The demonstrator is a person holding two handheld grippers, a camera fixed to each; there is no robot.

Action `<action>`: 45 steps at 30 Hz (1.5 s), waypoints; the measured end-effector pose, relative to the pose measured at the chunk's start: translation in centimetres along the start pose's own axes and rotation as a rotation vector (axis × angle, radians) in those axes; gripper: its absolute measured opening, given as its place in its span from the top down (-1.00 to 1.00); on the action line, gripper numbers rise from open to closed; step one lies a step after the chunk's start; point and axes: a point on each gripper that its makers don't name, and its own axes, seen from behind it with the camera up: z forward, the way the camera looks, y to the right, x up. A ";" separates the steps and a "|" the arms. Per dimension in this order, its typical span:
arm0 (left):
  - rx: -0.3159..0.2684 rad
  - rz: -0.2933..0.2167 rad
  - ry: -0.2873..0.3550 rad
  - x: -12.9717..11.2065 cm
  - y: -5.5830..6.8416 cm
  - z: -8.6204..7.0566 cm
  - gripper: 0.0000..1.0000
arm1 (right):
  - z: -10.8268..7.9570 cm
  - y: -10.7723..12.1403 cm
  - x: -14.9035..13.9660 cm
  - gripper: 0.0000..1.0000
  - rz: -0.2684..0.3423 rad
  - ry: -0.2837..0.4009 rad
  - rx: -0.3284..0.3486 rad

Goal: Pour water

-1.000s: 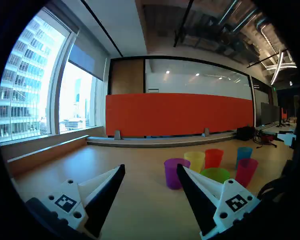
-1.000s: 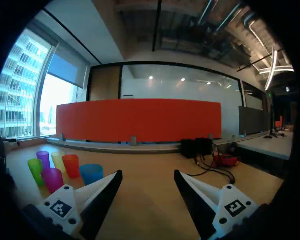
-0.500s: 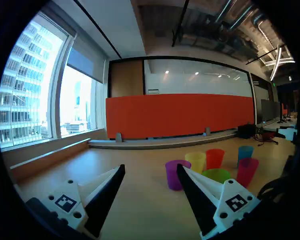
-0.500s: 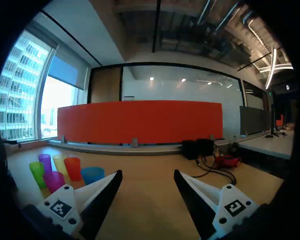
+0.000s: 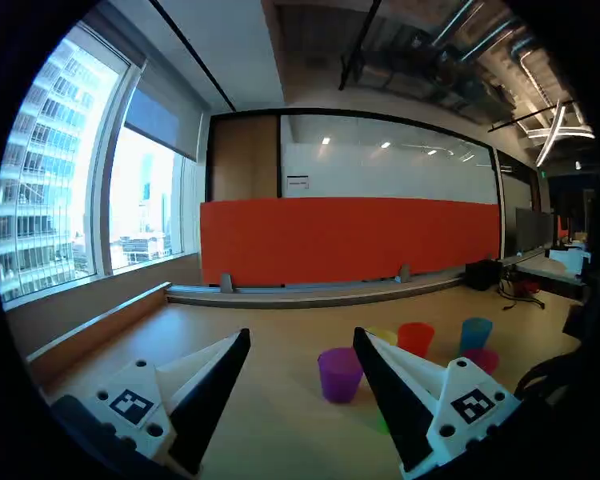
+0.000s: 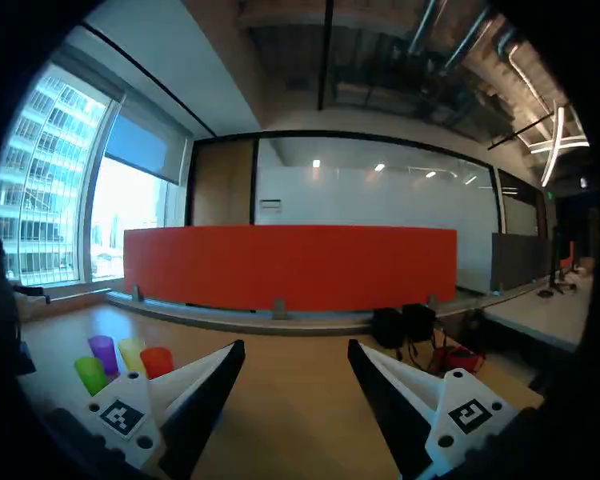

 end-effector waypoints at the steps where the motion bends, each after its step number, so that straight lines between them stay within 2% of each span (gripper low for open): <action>1: -0.005 -0.001 0.002 0.6 0.1 0.1 -0.92 | 0.1 -0.1 0.6 -1.00 0.000 0.000 0.005; 8: -0.037 0.000 0.022 5.2 1.1 0.3 -0.91 | 0.7 -1.0 4.1 -0.99 -0.002 -0.017 0.043; 14: -0.064 0.017 0.025 8.7 1.6 0.5 -0.92 | 1.7 -1.9 7.0 -1.00 0.021 -0.032 0.079; 20: -0.084 -0.004 0.033 11.8 1.8 1.1 -0.92 | 2.5 -2.5 8.9 -1.00 0.008 -0.044 0.101; 29: -0.099 -0.031 0.006 13.0 1.5 1.8 -0.91 | 3.3 -3.1 10.6 -1.00 0.009 -0.038 0.126; 35: -0.126 -0.026 -0.001 13.0 1.9 2.4 -0.92 | 3.5 -3.3 10.6 -0.99 0.010 -0.045 0.154; 40: -0.166 -0.011 0.001 13.4 2.4 2.7 -0.92 | 3.8 -3.9 10.7 -0.99 0.015 -0.042 0.215; 45: -0.222 -0.005 0.012 13.7 3.2 2.7 -0.92 | 3.9 -5.1 10.9 -1.00 -0.001 -0.025 0.310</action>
